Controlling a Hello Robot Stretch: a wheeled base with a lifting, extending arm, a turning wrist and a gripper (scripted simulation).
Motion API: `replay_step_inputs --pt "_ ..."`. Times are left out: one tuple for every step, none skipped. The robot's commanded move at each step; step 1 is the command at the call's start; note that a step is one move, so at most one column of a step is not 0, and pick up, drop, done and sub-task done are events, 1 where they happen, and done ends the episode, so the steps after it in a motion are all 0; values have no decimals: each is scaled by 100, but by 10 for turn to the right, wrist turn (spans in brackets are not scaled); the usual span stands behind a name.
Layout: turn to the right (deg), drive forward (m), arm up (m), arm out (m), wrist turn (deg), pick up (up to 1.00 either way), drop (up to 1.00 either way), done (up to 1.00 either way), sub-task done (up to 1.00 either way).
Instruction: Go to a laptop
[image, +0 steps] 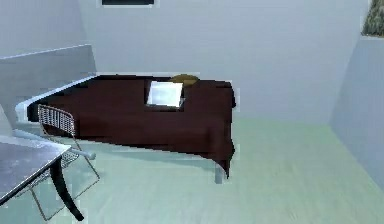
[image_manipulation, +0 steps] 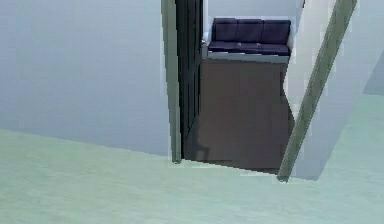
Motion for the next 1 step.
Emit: replay_step_inputs --pt "0 30 0 0 0 0 0 0 0"
